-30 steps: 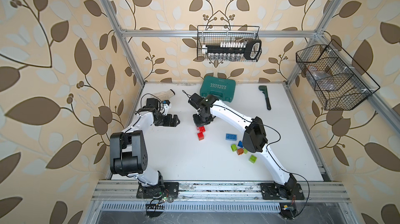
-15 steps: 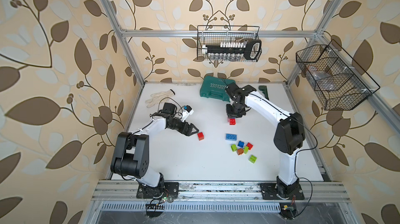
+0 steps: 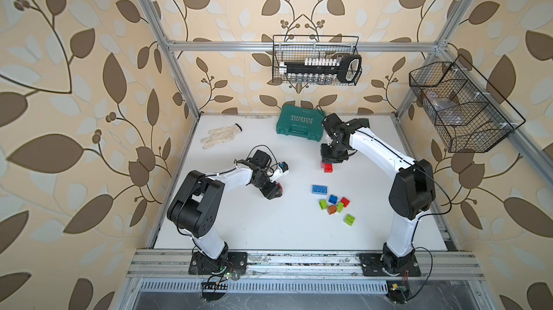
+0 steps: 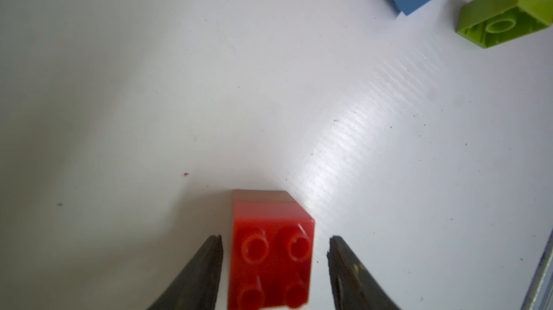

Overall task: Assemble the letter h with lego
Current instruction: Move the lego brick at the center of the board.

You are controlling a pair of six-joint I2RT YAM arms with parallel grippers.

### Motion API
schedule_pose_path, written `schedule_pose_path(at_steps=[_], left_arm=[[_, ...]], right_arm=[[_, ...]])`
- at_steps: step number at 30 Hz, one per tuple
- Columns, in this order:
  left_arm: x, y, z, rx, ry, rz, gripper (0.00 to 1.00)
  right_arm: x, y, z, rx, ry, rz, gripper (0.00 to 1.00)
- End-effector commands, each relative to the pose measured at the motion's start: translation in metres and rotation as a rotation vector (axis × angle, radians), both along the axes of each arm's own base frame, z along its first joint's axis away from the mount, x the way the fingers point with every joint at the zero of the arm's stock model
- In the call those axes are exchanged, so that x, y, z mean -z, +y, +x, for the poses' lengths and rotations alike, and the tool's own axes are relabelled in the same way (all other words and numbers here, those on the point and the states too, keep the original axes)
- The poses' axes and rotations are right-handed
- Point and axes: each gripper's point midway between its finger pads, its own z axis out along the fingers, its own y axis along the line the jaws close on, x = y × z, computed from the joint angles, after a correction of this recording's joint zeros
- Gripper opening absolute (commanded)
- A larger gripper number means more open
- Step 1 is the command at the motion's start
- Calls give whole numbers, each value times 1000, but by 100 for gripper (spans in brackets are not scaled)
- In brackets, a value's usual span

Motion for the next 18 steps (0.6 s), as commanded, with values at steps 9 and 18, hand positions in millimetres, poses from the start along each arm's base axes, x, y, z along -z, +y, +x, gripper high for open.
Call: schedule_pose_path(at_steps=[9, 18], left_arm=[[1, -61, -6, 283, -111, 129, 40], [-20, -86, -18, 352, -80, 24, 58]], right_arm=[[-11, -8, -9, 0, -4, 56, 17], [-3, 7, -11, 15, 31, 115, 17]])
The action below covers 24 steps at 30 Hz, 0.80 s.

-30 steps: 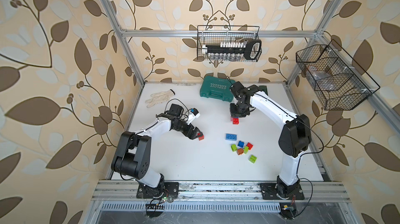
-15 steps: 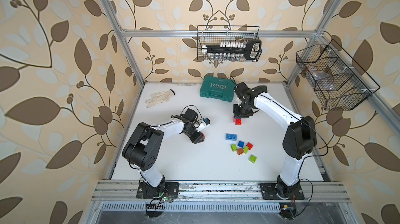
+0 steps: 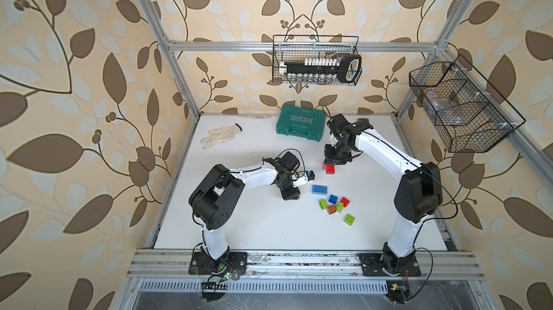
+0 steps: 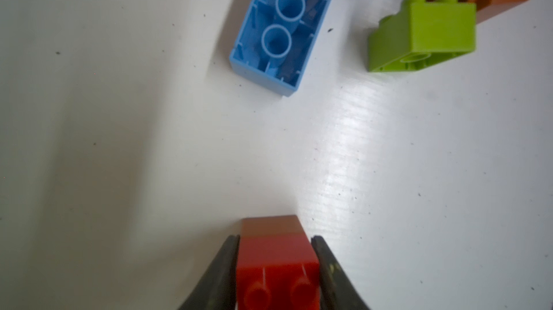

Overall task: Assemble the letter h with lego
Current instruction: Move the lego brick at the center of the board, then assemble the lego brick with the lego brick.

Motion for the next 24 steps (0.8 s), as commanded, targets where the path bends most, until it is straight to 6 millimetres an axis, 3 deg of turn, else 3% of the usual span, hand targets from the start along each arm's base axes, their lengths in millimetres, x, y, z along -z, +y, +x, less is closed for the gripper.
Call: schedule_pose_path(at_steps=[1, 3, 6, 12, 17, 24], left_arm=[[-16, -3, -6, 27, 13, -35, 65], [-24, 2, -7, 19, 8, -47, 75], [-41, 16, -7, -25, 31, -103, 82], [-77, 78, 13, -246, 105, -274, 88], [-70, 138, 38, -510, 143, -330, 87], [-54, 171, 53, -687, 109, -308, 87]], right_arm=[[-2, 12, -3, -9, 5, 38, 17], [-3, 20, -3, -29, -2, 21, 17], [-2, 42, -6, -56, 0, 11, 17], [14, 109, -15, -152, 6, -22, 17], [34, 143, -21, -214, 7, -117, 17], [56, 159, -24, -239, 44, -144, 17]])
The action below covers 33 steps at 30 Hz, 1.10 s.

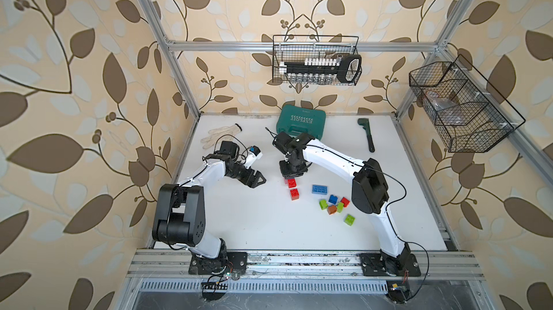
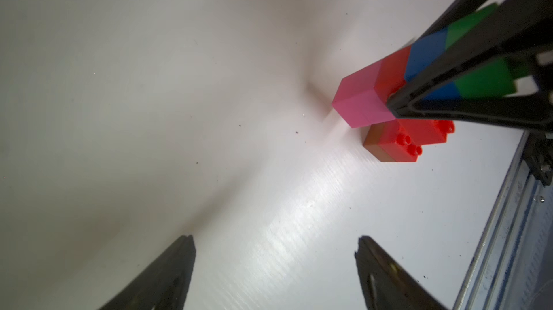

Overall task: Assemble the letter h with lego
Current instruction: Assemble the lego brick with the lego brick.

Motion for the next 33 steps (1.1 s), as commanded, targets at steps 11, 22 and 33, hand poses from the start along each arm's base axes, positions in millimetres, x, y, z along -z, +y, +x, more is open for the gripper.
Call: schedule_pose_path(at_steps=[11, 22, 33], left_arm=[[-9, 13, 14, -99, -51, 4, 87], [-6, 13, 12, -100, -33, -6, 87], [-4, 12, 11, -98, -17, -15, 87]], right_arm=[[13, -11, 1, 37, 23, -86, 17], [15, -7, -9, 34, 54, -74, 18], [13, -13, -19, 27, 86, -100, 19]])
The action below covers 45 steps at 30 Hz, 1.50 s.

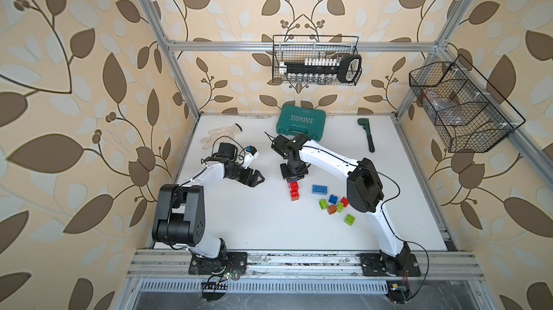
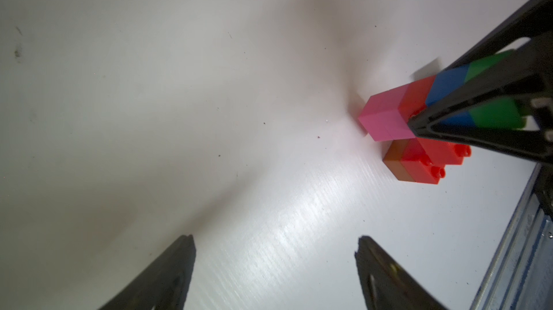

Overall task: Assemble the letter h with lego
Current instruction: Assemble the lego brick with the lego brick.

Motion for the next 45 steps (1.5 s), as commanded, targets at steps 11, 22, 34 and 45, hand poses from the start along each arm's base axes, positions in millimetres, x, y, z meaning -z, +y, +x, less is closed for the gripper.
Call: schedule_pose_path(at_steps=[11, 22, 34, 45], left_arm=[[-4, 4, 0, -14, -17, -8, 86], [-5, 3, -1, -8, -20, -11, 86], [-3, 3, -2, -4, -17, -12, 86], [-1, 3, -2, -5, -11, -14, 86]], right_arm=[[9, 3, -11, 20, 33, -4, 20], [20, 2, -14, 27, 40, -23, 30], [11, 6, -15, 2, 21, -6, 44], [1, 3, -25, -1, 4, 19, 52]])
